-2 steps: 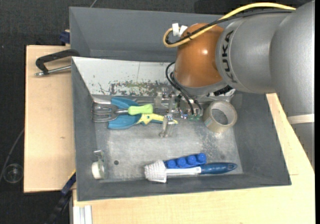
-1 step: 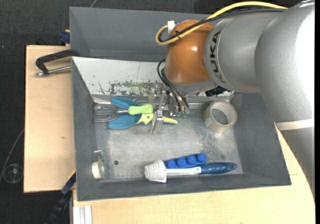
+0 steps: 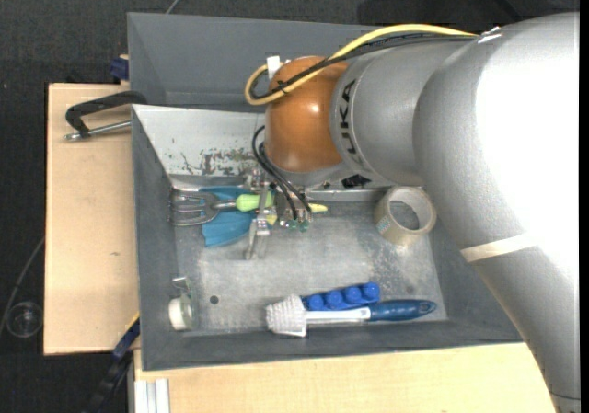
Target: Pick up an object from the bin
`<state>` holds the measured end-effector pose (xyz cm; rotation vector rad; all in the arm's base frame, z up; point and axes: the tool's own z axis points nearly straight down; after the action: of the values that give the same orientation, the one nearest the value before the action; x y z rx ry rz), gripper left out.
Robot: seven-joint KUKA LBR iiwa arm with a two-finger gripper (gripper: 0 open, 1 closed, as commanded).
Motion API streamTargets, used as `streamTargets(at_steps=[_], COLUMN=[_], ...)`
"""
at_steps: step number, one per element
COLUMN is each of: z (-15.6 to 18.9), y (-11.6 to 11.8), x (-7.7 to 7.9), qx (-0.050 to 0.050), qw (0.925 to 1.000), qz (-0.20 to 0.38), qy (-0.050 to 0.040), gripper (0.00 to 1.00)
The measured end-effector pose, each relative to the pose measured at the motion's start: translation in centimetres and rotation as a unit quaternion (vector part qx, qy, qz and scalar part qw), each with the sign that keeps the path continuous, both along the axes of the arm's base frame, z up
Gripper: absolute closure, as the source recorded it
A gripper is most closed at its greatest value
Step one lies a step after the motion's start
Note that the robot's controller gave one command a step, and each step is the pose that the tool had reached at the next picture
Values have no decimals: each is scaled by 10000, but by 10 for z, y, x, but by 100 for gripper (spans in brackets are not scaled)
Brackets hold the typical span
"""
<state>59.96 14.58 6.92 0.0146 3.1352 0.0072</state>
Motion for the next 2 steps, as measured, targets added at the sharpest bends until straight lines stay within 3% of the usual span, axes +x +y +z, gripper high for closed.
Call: streamTargets(at_steps=[1,2], z=[1,1], y=[-18,-18], x=[0,0], qx=[21,19], qw=[9939,9939], qz=[-1102,-1098], qy=[-13,-14], gripper=[100,100])
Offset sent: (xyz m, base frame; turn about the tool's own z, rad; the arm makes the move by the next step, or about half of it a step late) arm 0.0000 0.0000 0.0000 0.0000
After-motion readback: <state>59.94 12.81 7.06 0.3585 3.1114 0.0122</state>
